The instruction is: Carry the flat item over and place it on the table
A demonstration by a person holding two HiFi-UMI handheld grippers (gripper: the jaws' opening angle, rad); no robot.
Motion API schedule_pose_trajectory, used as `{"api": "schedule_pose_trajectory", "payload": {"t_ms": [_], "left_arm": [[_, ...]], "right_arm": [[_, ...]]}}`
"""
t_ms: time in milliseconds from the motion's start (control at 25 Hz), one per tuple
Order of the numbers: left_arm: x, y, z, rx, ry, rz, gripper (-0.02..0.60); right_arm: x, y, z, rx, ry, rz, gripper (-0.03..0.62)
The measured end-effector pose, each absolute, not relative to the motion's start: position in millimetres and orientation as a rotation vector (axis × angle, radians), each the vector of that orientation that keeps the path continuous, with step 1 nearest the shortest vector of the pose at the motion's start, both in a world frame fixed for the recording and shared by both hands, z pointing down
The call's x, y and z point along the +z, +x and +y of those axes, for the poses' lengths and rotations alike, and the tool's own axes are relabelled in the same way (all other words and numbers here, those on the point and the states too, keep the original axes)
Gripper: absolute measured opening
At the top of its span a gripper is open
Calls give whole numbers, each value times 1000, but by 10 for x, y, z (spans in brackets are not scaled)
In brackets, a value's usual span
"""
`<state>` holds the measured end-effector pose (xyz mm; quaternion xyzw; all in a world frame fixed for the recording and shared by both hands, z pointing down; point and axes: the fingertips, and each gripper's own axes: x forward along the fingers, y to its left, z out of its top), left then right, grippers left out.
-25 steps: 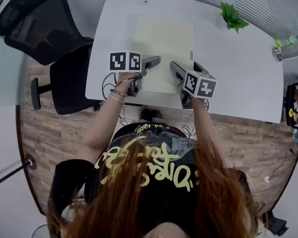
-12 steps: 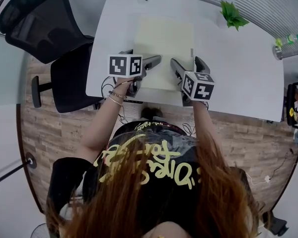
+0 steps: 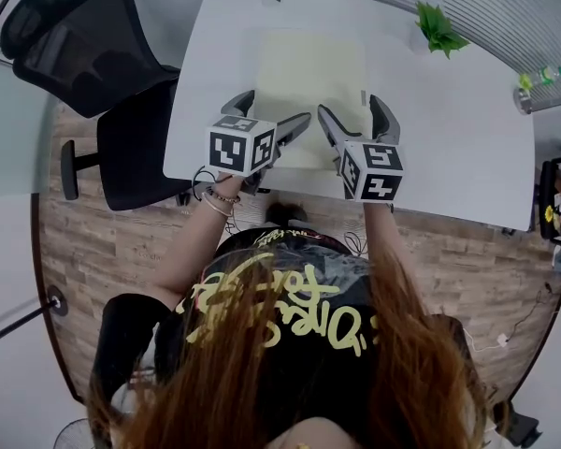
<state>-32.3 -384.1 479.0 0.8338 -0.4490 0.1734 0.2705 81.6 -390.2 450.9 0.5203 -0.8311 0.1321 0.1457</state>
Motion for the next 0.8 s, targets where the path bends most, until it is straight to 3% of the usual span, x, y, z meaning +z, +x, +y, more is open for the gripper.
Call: {"api": "schedule_pose_trajectory", "payload": {"t_ms": [800], "left_arm": [[3340,-302,-3779,180,2650,-1451,500]], "right_arm": [[3348,756,-3732,104,1593,-2684,431]]}}
